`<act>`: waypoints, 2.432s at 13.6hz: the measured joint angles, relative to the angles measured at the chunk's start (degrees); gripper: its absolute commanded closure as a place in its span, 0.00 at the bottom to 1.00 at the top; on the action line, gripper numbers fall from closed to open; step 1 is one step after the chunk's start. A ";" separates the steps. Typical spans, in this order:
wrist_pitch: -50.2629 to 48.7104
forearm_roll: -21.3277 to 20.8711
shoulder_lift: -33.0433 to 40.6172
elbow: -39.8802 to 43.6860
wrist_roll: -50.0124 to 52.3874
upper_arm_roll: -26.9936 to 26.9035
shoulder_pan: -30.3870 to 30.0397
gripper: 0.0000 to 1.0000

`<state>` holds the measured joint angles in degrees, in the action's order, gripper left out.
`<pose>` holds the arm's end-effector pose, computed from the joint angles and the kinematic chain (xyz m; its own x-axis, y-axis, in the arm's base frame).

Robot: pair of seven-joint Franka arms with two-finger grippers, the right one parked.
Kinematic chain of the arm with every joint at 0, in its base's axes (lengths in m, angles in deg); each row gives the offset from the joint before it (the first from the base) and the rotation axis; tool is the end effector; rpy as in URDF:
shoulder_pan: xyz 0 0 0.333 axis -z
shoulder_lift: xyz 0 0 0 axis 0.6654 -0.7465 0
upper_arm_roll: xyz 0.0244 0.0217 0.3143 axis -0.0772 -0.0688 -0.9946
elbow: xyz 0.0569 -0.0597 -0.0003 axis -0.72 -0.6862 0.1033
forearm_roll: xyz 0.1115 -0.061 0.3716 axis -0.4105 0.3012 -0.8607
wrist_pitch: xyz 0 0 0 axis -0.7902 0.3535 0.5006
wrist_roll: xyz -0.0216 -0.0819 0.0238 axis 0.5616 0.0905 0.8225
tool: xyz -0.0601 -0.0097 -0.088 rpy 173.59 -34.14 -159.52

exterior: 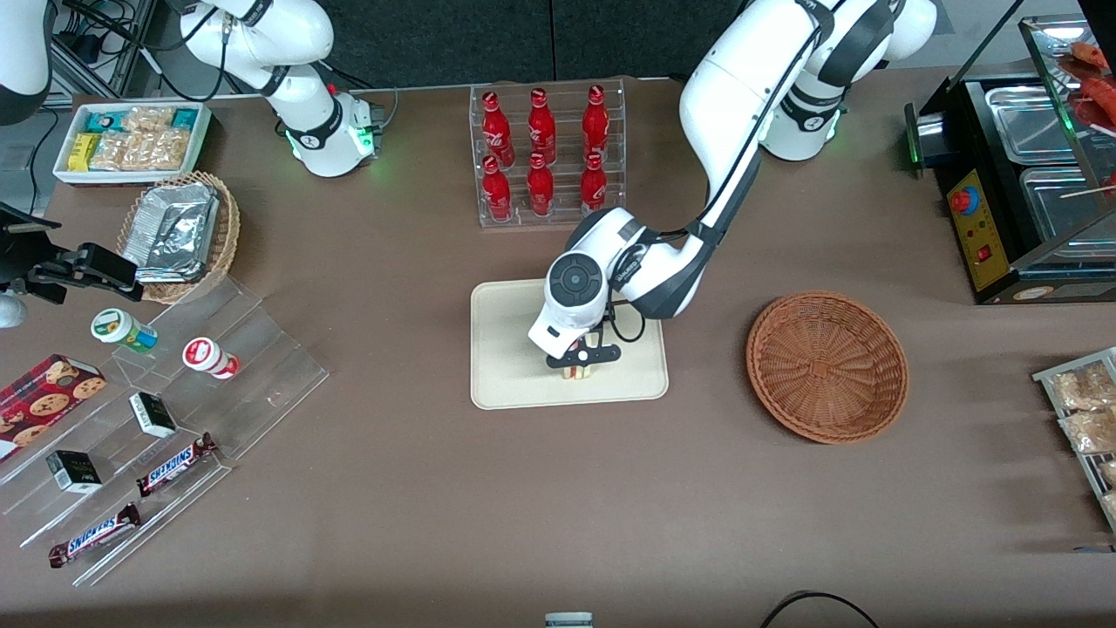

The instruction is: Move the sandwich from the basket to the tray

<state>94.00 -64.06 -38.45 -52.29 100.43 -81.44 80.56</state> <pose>0.5053 -0.4985 0.2234 0.9751 0.1073 -0.1943 0.1059 -0.9942 -0.0174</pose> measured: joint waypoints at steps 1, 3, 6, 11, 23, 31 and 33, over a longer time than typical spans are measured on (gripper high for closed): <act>0.01 0.00 0.00 0.06 0.02 0.00 0.00 0.00; 0.06 0.00 -0.03 0.06 0.07 0.00 0.00 0.00; 0.14 0.00 -0.04 0.37 0.12 -0.04 0.00 0.00; -2.01 0.00 0.16 4.04 0.16 -0.29 -0.03 0.00; -16.87 -2.00 7.64 9.22 -13.68 -3.01 -11.21 0.00; -18.98 -1.95 19.01 1.39 -29.29 -3.23 -25.85 0.00; -22.19 -1.93 22.30 -0.28 -32.79 -3.24 -29.21 0.00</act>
<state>71.81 -66.00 -16.15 -52.57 67.65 -84.69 51.35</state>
